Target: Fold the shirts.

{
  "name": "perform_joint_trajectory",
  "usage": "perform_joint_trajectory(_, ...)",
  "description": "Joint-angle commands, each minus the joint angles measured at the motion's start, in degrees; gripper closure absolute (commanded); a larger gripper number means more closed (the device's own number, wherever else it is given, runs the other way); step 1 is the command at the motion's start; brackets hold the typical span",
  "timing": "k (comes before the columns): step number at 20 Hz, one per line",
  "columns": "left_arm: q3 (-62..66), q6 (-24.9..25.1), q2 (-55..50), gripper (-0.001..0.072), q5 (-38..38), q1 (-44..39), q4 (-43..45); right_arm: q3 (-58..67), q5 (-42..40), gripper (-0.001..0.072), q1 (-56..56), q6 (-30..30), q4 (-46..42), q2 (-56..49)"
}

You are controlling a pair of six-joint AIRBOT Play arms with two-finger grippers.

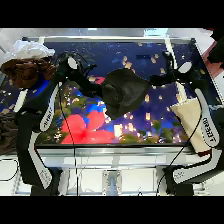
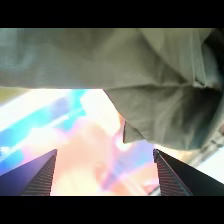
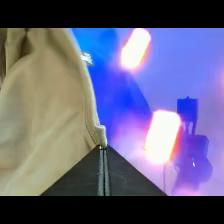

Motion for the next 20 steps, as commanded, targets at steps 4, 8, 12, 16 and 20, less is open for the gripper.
perform_joint_trajectory(4, -13.9, 0.9, 0.0, 0.0008, 17.7, -1.4, -9.5, 0.0, 6.2, 0.0686, -2.0, 0.4, -3.2, 1.6)
perform_joint_trajectory(8, -13.2, 0.7, 0.9, 0.0008, 29.9, -1.4, -10.3, 0.0, 7.7, 0.0686, -2.0, 0.2, -3.3, 1.6)
perform_joint_trajectory(12, -8.7, -0.1, 1.8, 0.0009, 30.6, -1.4, -3.7, 0.0, 7.8, 0.0686, -2.0, 0.2, -3.2, 1.6)
perform_joint_trajectory(16, -5.7, -5.1, 1.8, 0.0009, 25.7, -1.4, 11.1, 0.0, 7.8, 0.0686, -2.0, 0.4, -2.8, 1.6)
perform_joint_trajectory(20, -5.8, -4.7, 0.8, 0.0009, 24.5, -1.4, 13.0, 0.0, 7.8, 0.0686, -2.0, 0.4, -0.4, 1.6)
